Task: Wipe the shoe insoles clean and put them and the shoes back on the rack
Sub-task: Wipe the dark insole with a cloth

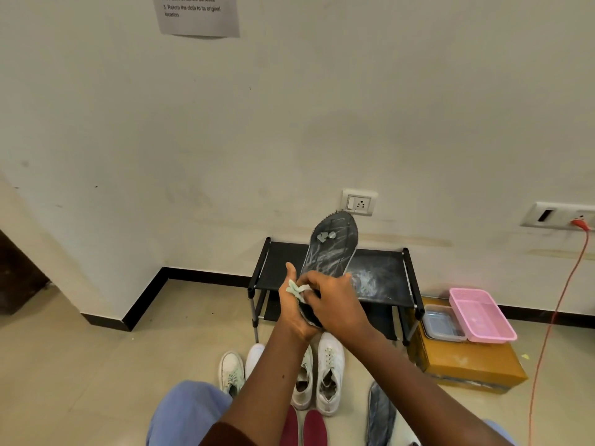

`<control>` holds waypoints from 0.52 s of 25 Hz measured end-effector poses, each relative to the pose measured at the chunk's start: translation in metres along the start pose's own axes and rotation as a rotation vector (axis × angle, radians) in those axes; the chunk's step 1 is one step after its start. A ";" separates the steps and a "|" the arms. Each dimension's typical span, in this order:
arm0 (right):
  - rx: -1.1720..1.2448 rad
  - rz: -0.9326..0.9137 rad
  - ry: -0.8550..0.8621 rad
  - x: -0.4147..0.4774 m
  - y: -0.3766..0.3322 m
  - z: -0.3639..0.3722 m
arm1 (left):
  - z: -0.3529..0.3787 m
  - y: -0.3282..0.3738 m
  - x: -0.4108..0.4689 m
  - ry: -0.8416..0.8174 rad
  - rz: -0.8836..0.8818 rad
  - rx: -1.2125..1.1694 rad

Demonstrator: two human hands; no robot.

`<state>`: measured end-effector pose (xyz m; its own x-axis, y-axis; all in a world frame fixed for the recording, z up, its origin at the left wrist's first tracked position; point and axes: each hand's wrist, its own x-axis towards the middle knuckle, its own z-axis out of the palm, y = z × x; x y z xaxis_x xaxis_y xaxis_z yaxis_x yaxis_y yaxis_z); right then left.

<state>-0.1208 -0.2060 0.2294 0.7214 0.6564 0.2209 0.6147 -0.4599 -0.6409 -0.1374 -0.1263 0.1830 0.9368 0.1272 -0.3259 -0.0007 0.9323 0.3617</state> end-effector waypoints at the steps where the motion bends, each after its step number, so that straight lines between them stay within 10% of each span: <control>1: 0.023 -0.016 -0.053 -0.007 -0.001 -0.002 | -0.003 0.003 0.001 -0.019 -0.004 0.042; 13: 0.017 0.011 0.139 0.011 -0.006 0.002 | 0.000 -0.006 0.002 -0.011 0.045 -0.173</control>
<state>-0.1177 -0.1948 0.2338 0.7661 0.5614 0.3130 0.6018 -0.4553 -0.6562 -0.1353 -0.1316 0.1800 0.9381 0.1675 -0.3031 -0.1023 0.9702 0.2196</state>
